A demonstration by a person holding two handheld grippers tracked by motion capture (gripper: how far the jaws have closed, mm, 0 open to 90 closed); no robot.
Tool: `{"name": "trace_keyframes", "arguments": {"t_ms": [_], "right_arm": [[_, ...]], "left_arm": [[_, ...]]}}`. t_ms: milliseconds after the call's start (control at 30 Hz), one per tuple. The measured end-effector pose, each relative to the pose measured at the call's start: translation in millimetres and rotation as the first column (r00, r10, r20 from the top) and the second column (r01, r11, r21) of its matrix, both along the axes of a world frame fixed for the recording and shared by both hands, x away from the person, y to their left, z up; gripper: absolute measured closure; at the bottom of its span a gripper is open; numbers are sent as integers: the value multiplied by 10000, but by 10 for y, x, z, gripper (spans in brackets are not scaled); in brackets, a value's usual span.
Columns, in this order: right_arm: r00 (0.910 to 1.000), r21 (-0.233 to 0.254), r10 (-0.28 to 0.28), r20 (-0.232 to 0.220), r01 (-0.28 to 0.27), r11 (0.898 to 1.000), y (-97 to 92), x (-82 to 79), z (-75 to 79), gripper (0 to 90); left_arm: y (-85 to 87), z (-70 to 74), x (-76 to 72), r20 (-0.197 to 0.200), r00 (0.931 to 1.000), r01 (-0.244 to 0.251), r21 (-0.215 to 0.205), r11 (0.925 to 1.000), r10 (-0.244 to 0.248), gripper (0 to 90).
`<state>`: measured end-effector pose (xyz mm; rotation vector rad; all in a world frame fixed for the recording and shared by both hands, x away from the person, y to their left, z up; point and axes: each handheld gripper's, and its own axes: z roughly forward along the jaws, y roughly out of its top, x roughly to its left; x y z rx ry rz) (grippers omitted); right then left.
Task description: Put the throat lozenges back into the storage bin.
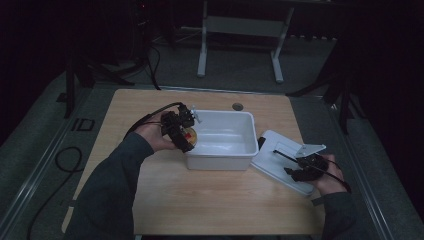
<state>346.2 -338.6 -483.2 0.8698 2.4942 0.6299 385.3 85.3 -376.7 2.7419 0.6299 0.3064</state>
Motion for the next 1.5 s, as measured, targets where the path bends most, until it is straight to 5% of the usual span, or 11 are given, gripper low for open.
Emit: {"name": "trace_keyframes", "arguments": {"t_ms": [1500], "right_arm": [[10000, 127, -98, 16, 98, 9999, -34, -17, -8, 353]], "left_arm": [[-324, -34, 187, -885, 9960, 131, 540, 9985, -83, 207]]}}
